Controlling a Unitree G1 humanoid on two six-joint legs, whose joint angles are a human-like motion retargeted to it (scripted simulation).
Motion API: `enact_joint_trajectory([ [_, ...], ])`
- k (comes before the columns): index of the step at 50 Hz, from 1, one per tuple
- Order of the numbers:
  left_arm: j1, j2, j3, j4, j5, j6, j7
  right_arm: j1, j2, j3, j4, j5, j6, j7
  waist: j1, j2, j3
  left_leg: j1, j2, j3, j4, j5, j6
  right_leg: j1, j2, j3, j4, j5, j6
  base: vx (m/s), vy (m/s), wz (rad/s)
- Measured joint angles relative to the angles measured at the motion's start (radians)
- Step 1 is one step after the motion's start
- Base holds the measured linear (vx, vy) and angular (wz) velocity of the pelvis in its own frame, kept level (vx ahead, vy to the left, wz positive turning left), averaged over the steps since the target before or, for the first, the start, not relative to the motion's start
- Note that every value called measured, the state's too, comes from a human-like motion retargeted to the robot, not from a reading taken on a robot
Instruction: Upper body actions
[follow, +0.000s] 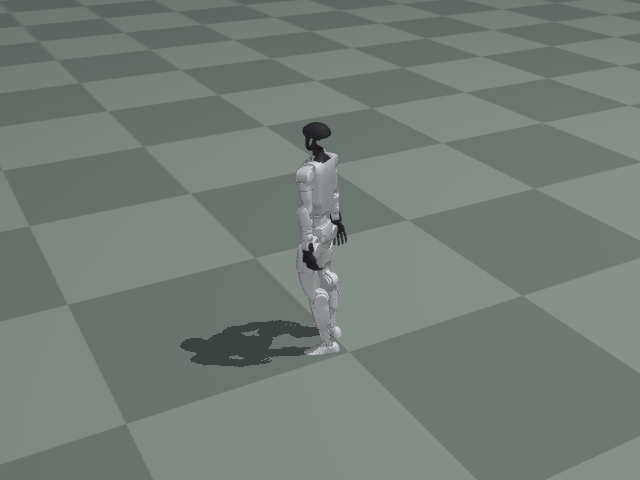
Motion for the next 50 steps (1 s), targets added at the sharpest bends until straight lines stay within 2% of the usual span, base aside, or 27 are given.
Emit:
enact_joint_trajectory([
  [10,0.014,0.023,0.054,0.024,-0.036,0.026,0.022,0.005,-0.012,0.009,-0.029,-0.015,-0.022,0.019,0.155,-0.036,0.008,-0.056,-0.066,-0.209,0.014,0.044,0.035,0.094,-0.054,-0.156,-0.019,-0.042,0.012,0.20,0.22,1.05],
  [20,0.024,0.046,0.086,0.050,-0.061,0.042,0.029,-0.003,0.016,0.039,-0.064,-0.028,-0.036,0.045,0.286,-0.060,0.023,-0.101,-0.134,-0.349,0.029,0.078,0.054,0.155,-0.104,-0.293,-0.045,-0.044,0.041,0.08,0.20,0.74],
  [28,0.024,0.021,0.083,0.107,-0.123,0.015,0.088,0.001,0.036,0.062,-0.092,-0.066,-0.049,0.073,0.290,-0.059,0.014,-0.129,-0.184,-0.448,0.037,0.099,0.056,0.192,-0.137,-0.396,-0.056,-0.047,0.068,0.05,0.19,0.65],
  [38,-0.003,0.015,0.073,0.131,-0.165,0.017,0.095,-0.003,0.065,0.105,-0.094,-0.109,-0.050,0.140,0.313,-0.057,0.021,-0.122,-0.181,-0.379,0.025,0.098,0.060,0.158,-0.154,-0.353,-0.049,-0.020,0.069,0.00,0.00,-0.34],
  [50,-0.008,0.044,0.039,0.110,-0.077,0.032,0.033,-0.027,0.054,0.134,-0.116,-0.155,-0.079,0.137,0.169,-0.057,0.012,-0.053,-0.110,-0.139,-0.001,0.030,0.048,0.007,-0.128,-0.122,0.003,0.028,0.047,-0.12,-0.23,-1.08],
])
